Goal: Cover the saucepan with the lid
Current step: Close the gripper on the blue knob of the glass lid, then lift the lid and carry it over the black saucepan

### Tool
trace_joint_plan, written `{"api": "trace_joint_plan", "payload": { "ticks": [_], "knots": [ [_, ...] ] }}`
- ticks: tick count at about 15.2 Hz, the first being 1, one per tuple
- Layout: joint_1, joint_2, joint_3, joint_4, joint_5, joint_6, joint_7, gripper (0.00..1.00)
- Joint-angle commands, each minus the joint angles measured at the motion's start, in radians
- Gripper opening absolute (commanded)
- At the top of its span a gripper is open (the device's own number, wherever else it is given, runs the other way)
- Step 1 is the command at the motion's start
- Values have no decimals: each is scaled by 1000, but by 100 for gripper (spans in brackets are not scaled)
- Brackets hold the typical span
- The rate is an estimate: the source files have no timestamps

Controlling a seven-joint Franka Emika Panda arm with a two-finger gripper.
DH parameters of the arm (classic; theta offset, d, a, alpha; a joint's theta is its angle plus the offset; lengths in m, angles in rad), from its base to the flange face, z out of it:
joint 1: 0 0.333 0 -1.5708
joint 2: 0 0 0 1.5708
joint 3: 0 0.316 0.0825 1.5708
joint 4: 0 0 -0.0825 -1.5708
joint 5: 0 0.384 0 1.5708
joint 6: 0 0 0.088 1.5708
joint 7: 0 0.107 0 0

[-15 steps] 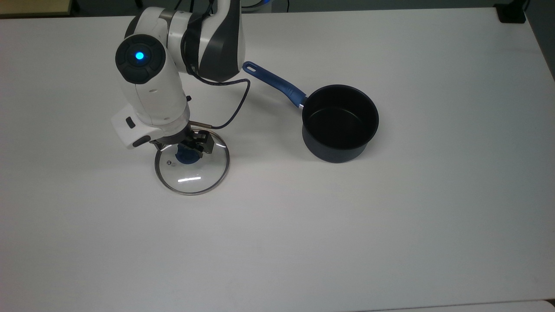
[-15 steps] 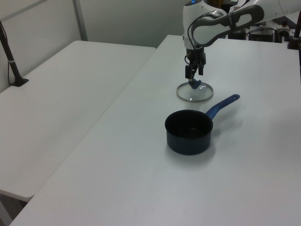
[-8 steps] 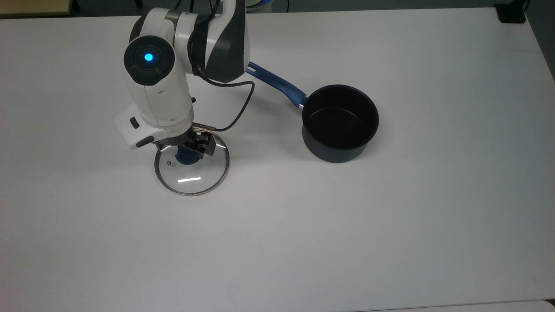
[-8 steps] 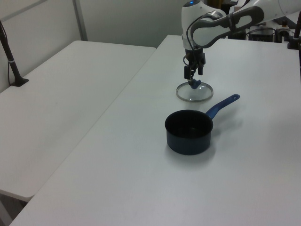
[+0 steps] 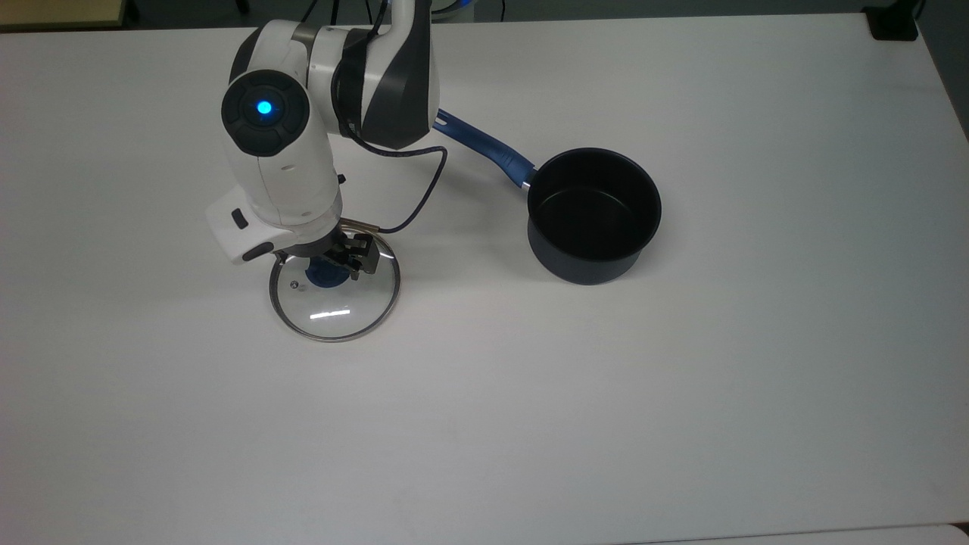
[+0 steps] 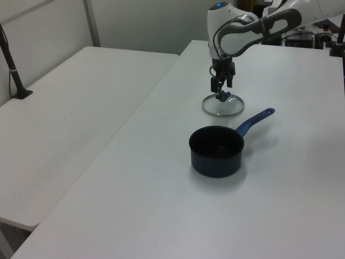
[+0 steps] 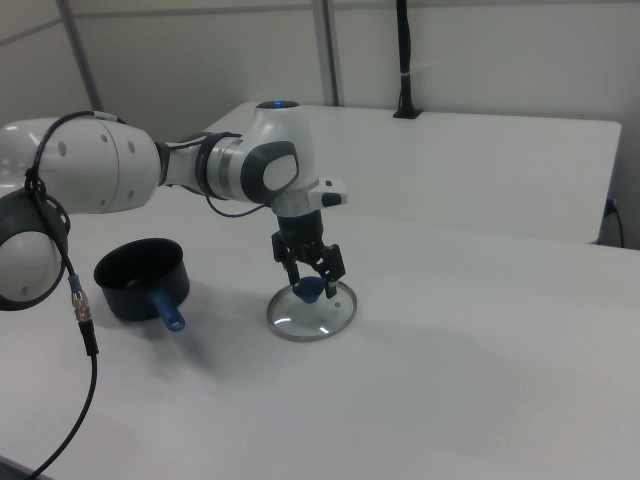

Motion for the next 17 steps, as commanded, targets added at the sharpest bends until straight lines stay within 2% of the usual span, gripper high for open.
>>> {"api": "trace_joint_plan", "payload": {
  "ticks": [1, 2, 3, 4, 7, 12, 17],
  "knots": [
    [12, 7, -2, 10, -13, 16, 19, 93],
    [12, 7, -2, 10, -13, 16, 21, 79],
    [12, 7, -2, 10, -7, 16, 24, 59],
    [12, 7, -2, 10, -7, 16, 25, 52],
    [15, 6, -2, 10, -1, 14, 33, 40],
    [15, -9, -2, 10, 5, -1, 31, 36],
    [12, -112, -17, 20, 42, -88, 19, 36]
  ]
}}
